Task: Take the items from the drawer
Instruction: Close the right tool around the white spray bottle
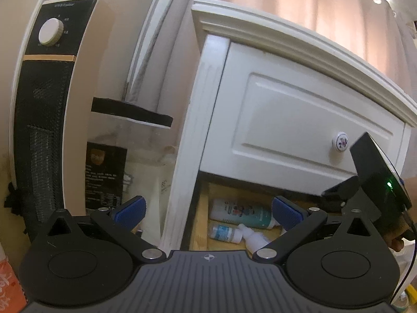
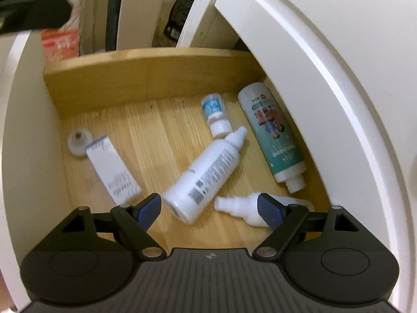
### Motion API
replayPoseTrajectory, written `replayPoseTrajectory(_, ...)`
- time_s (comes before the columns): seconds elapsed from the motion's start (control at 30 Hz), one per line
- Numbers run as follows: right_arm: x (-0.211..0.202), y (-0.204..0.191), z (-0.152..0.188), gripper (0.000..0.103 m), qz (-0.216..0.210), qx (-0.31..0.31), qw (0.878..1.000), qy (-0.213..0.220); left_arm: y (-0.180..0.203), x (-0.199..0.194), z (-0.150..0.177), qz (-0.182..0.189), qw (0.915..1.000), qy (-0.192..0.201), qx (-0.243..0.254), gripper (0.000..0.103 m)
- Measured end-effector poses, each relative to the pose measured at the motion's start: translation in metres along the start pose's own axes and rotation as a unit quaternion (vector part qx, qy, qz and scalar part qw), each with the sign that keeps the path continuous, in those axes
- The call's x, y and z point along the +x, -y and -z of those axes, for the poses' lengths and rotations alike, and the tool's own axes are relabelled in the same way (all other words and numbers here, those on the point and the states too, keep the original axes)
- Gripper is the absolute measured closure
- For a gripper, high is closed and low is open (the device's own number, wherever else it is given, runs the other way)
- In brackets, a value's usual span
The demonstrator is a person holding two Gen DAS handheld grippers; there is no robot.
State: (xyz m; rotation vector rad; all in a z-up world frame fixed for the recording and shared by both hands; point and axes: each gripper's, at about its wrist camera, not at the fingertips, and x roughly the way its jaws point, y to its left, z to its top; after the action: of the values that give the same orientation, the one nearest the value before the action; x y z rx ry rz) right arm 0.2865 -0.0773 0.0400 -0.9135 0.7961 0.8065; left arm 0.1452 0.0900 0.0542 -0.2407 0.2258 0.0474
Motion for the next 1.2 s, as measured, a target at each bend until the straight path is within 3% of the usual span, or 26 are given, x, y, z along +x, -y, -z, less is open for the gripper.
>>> replayPoseTrajectory(0.27, 0.026, 0.0, -0.019, 0.018, -0.014, 0.034, 0.999, -0.01, -0.002, -0.004, 0.002, 0.002, 1.0, -0.003, 0.004, 0.0)
replayPoseTrajectory(0.33, 0.031, 0.002, -0.022, 0.023, -0.012, 0.042, 0.999, -0.009, -0.002, -0.008, 0.003, 0.002, 0.9999, 0.002, 0.011, 0.0)
replayPoseTrajectory(0.4, 0.043, -0.001, -0.028, 0.036, -0.015, 0.053, 0.998, -0.005, -0.001, -0.01, 0.004, -0.003, 0.9998, 0.01, 0.017, 0.0)
replayPoseTrajectory(0.57, 0.06, 0.0, -0.025, 0.04, -0.027, 0.069, 0.997, -0.032, -0.005, -0.006, 0.004, -0.004, 0.9999, 0.002, 0.01, 0.0)
replayPoseTrajectory(0.6, 0.059, 0.001, -0.024, 0.046, -0.029, 0.07, 0.997, -0.033, -0.005, -0.006, 0.004, -0.004, 0.9999, 0.003, 0.009, 0.0)
replayPoseTrajectory(0.9, 0.047, 0.001, -0.009, 0.059, -0.045, 0.037, 0.998, -0.033, 0.003, -0.005, 0.007, 0.007, 0.9998, 0.005, 0.015, 0.0)
replayPoseTrajectory(1.2, 0.036, -0.001, 0.013, 0.062, -0.048, -0.003, 0.996, -0.071, 0.009, -0.002, 0.011, 0.017, 0.9996, 0.001, 0.021, 0.0)
